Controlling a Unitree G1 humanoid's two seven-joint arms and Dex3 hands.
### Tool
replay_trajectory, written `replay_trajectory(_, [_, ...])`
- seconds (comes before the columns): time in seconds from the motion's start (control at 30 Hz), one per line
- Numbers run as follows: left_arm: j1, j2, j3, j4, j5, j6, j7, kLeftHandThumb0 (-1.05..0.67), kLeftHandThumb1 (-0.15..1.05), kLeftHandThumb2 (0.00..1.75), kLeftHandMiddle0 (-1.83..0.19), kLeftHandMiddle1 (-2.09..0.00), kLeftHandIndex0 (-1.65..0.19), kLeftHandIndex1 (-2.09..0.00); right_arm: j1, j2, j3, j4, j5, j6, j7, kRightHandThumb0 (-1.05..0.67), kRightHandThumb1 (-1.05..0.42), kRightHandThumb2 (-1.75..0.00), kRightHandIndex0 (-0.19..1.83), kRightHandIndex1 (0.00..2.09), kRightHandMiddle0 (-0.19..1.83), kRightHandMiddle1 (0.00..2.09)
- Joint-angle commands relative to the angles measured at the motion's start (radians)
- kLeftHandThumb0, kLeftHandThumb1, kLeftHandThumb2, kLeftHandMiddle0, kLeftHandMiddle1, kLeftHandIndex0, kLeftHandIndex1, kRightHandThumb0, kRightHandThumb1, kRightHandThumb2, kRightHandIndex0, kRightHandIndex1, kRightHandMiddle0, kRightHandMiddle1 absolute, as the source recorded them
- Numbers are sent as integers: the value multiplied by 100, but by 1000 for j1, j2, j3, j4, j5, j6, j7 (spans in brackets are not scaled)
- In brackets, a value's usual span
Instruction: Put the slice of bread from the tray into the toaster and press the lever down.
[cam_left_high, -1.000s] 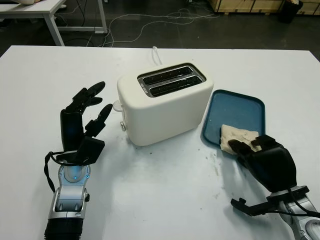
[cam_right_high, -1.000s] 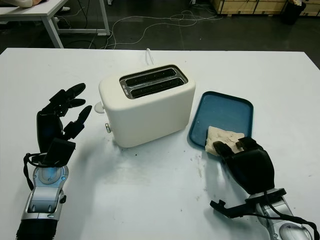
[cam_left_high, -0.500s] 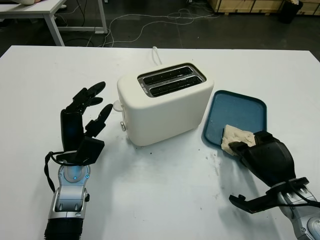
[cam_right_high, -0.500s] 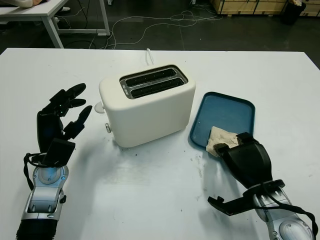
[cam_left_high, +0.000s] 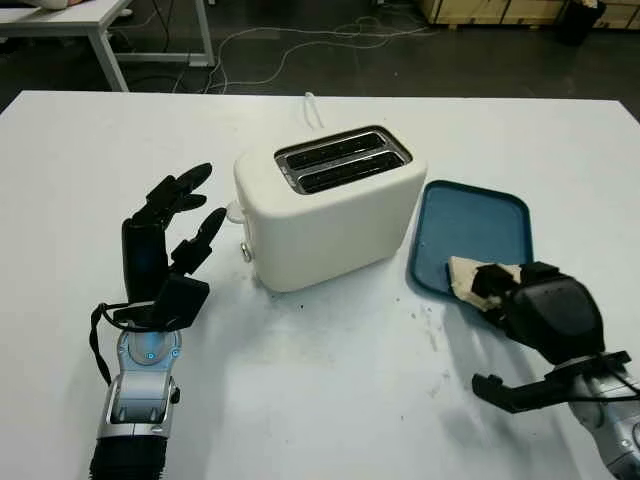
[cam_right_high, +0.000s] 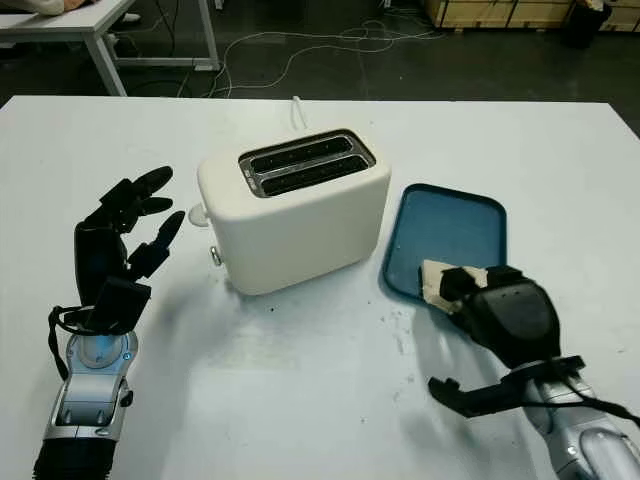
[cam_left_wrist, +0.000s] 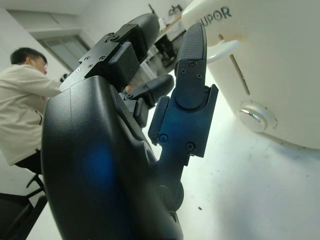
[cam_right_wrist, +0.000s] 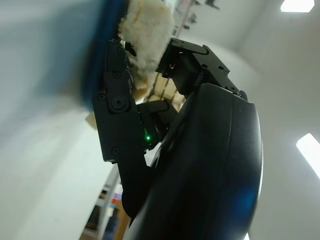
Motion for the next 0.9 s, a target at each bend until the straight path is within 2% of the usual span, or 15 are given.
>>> replay_trajectory(0.0, [2, -7, -1, -1, -5, -1, 9, -46, 92, 24, -35, -110, -62, -26, -24, 10, -23, 13, 49, -33, -14, -38, -92, -21, 80, 175, 51, 172])
replay_trajectory(0.13, [1, -2, -2, -6, 1, 4, 2, -45, 92, 25, -34, -112, -61, -26, -58, 5, -44, 36, 93, -80, -24, -37, -92, -21, 79, 175, 57, 163])
replay_trajectory(0.57, [0, -1, 1, 6, -6, -18, -1, -45, 92, 26, -33, -110, -62, -27, -107, -5, -66, 56, 126, -132, -10, -36, -92, -21, 81, 175, 59, 167])
replay_trajectory(0.63, [-2, 1, 1, 11, 2, -24, 3, -45, 92, 26, -34, -111, -62, -28, -117, -23, -82, 25, 134, -102, 49, -37, -92, -23, 81, 175, 60, 163])
replay_trajectory(0.7, [-2, -1, 0, 8, 2, -19, 3, -45, 92, 26, -34, -111, -62, -28, -143, -42, -110, 6, 159, -90, 105, -38, -92, -30, 79, 175, 55, 169])
replay_trajectory(0.77, [-3, -5, -1, 7, 6, -17, 9, -45, 92, 25, -35, -111, -61, -28, -189, -59, -140, 21, 198, -112, 127, -39, -92, -33, 78, 175, 54, 170])
replay_trajectory(0.87, [-1, -9, -3, 3, 7, -10, 11, -46, 92, 25, -35, -111, -61, -28, -284, -113, -161, 84, 233, -182, 135, -38, -92, -32, 74, 175, 58, 159])
